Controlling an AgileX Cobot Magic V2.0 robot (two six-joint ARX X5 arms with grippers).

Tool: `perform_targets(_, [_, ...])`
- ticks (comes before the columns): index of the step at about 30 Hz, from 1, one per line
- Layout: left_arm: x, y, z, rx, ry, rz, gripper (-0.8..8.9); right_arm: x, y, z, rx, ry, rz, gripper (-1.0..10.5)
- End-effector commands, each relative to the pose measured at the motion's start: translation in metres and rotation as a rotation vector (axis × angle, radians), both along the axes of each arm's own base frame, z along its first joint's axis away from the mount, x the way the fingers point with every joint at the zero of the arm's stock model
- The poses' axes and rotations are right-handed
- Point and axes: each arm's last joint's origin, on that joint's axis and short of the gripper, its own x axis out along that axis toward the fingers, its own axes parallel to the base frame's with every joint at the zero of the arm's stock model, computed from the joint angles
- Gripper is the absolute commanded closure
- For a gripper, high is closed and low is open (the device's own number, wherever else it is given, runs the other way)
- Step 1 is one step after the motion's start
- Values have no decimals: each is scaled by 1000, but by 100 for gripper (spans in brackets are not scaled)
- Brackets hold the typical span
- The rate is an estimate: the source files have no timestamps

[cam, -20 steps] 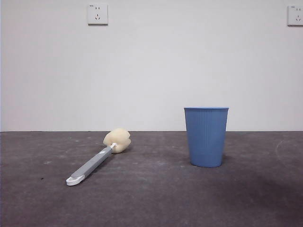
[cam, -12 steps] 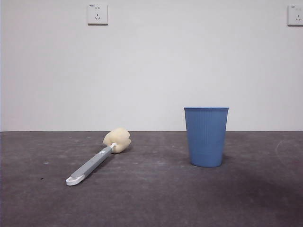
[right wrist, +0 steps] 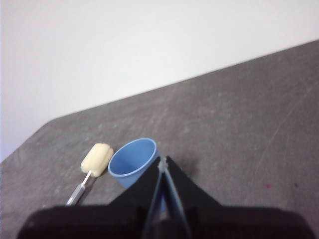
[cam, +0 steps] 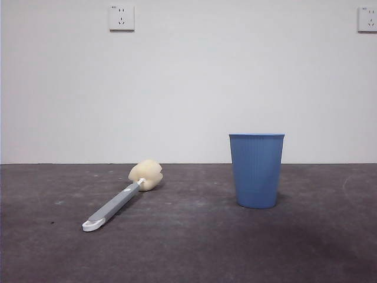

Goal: Pick up the cup brush,pick up the cup,insert the brush into the cup,clean the cup,put the cup brush back,put the cup back to the fixed position on the table

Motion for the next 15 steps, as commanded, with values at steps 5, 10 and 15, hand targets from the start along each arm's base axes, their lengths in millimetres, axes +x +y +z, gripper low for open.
perform_targets(5, [-1,-3,32,42,119,-125,820,-4,3,37,-100,132,126,958])
perform_targets(10, [0,-4,46,110,239,-197,821,-4,5,57,-190,286,250,958])
perform_targets(15, [0,-7,56,141,331,-345,821,-1,7,68,-280,436,336,958])
